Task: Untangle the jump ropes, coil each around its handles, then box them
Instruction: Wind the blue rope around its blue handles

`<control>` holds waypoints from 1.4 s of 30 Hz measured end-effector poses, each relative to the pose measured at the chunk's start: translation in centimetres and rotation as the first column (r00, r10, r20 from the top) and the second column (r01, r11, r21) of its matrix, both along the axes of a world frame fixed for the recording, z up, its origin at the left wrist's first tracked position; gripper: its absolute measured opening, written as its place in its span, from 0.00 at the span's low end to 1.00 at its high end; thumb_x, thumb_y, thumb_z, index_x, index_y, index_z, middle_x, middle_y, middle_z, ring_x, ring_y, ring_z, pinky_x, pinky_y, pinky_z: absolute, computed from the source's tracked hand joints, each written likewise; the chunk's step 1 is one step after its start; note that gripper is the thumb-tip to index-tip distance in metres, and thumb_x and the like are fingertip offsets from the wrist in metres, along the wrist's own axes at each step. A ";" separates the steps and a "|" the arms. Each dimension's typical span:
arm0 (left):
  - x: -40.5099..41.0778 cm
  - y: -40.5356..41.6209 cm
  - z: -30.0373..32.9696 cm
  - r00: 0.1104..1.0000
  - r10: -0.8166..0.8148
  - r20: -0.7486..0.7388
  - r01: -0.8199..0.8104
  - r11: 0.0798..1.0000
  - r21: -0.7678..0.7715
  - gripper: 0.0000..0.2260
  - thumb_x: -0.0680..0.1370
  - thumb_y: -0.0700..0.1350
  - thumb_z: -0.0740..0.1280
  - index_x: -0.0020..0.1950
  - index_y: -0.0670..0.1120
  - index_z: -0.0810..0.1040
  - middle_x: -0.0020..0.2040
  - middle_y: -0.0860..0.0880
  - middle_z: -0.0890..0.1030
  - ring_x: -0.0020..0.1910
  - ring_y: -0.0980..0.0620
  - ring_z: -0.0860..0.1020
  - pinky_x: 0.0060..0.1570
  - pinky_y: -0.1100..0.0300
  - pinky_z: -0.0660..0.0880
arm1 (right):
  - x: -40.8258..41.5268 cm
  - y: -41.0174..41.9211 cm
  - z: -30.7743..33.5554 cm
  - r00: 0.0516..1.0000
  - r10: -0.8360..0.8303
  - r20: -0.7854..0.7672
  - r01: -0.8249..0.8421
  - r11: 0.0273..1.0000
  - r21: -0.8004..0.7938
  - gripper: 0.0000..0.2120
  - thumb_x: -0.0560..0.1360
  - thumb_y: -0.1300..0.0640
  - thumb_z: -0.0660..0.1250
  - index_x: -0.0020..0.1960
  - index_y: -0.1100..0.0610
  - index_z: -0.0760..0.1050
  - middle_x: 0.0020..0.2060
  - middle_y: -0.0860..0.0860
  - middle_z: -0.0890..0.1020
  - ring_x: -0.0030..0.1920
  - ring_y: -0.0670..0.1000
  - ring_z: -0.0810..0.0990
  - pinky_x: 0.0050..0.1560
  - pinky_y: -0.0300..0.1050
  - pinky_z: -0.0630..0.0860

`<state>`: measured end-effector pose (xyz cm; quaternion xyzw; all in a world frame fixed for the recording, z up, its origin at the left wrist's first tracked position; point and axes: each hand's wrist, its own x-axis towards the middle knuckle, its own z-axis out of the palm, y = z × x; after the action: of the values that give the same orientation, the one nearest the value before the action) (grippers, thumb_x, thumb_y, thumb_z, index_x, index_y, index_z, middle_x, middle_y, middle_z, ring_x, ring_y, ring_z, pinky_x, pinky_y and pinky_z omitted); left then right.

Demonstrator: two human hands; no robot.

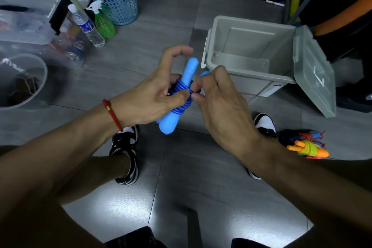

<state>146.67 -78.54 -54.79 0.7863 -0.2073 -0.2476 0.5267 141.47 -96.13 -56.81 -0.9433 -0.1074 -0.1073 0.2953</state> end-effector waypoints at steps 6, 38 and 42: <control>-0.2 -0.1 -0.1 0.997 -0.035 0.065 0.036 0.999 -0.011 0.16 0.77 0.39 0.62 0.58 0.52 0.59 0.46 0.34 0.78 0.41 0.27 0.75 0.38 0.31 0.73 | 0.7 -0.2 -1.1 0.989 0.091 -0.120 -0.093 0.996 -0.006 0.14 0.81 0.58 0.56 0.63 0.63 0.71 0.71 0.60 0.65 0.70 0.57 0.65 0.70 0.54 0.66; -0.4 0.5 0.4 0.982 -0.061 0.181 0.074 0.995 -0.065 0.05 0.80 0.42 0.66 0.50 0.41 0.72 0.49 0.47 0.78 0.51 0.50 0.78 0.53 0.41 0.78 | 2.7 -3.8 1.2 0.904 0.426 0.027 -0.422 0.885 0.197 0.07 0.76 0.59 0.74 0.51 0.62 0.80 0.56 0.53 0.76 0.52 0.49 0.80 0.53 0.44 0.81; -0.3 0.4 0.5 0.981 -0.054 0.185 0.061 0.998 -0.030 0.07 0.80 0.43 0.67 0.52 0.42 0.72 0.51 0.48 0.80 0.53 0.50 0.80 0.56 0.40 0.77 | 2.7 -4.0 0.5 0.893 0.433 0.119 -0.440 0.898 0.034 0.08 0.78 0.60 0.70 0.54 0.64 0.78 0.58 0.56 0.75 0.49 0.53 0.80 0.50 0.51 0.80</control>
<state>146.33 -78.17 -54.26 0.7899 -0.2823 -0.1853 0.5119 144.19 -100.09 -56.30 -0.8786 -0.3289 -0.0925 0.3338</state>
